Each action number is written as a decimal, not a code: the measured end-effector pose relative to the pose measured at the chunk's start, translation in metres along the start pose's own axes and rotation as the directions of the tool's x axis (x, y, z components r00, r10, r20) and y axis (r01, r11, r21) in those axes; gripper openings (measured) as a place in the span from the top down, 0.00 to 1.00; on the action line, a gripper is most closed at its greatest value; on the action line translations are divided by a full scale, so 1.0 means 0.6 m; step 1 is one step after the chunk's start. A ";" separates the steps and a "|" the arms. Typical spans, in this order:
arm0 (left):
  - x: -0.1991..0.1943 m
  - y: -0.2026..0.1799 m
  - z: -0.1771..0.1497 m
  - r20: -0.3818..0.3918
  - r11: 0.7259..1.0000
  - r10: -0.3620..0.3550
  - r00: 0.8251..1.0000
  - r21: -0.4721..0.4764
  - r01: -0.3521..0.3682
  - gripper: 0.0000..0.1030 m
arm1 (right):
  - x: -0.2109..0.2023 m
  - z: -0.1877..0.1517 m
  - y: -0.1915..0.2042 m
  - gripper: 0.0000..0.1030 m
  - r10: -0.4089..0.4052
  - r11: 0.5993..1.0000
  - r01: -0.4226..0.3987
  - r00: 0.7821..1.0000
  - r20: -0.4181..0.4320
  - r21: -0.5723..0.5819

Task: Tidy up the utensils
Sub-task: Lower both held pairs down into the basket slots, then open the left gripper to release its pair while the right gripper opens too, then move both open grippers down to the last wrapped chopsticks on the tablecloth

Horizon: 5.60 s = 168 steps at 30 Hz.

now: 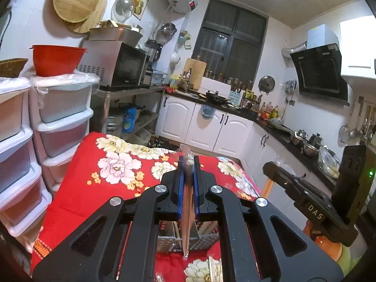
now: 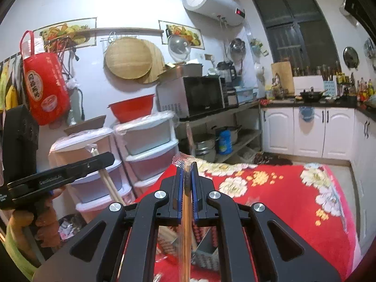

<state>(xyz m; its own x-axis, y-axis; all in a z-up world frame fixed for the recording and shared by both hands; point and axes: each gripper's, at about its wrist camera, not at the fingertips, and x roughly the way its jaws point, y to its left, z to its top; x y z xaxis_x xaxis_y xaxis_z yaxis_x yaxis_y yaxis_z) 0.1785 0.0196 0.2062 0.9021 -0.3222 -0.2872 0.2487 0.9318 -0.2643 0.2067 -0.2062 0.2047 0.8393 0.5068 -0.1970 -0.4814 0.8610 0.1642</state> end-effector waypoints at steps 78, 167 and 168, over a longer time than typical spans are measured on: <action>0.168 0.034 -0.085 -0.151 0.991 0.134 0.979 0.048 -0.128 0.98 | 0.156 -0.101 -0.075 0.91 -0.133 0.985 0.135 0.991 -0.028 0.103; 0.086 0.088 -0.376 -0.527 0.994 0.042 0.849 -0.066 -0.090 0.53 | 0.091 -0.361 -0.050 0.47 -0.123 0.986 0.167 0.793 -0.597 0.020; 0.089 0.087 -0.381 -0.536 0.994 0.035 0.843 -0.070 -0.086 0.54 | 0.096 -0.364 -0.053 0.49 -0.119 0.985 0.170 0.787 -0.606 0.026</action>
<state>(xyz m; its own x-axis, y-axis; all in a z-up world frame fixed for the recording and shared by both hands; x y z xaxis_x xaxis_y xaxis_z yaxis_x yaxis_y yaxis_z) 0.1589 0.0131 -0.0334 0.5800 -0.3289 -0.7453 0.1449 0.9419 -0.3029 0.2150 -0.1949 -0.0229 0.5646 0.3219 -0.7600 -0.3251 0.9331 0.1537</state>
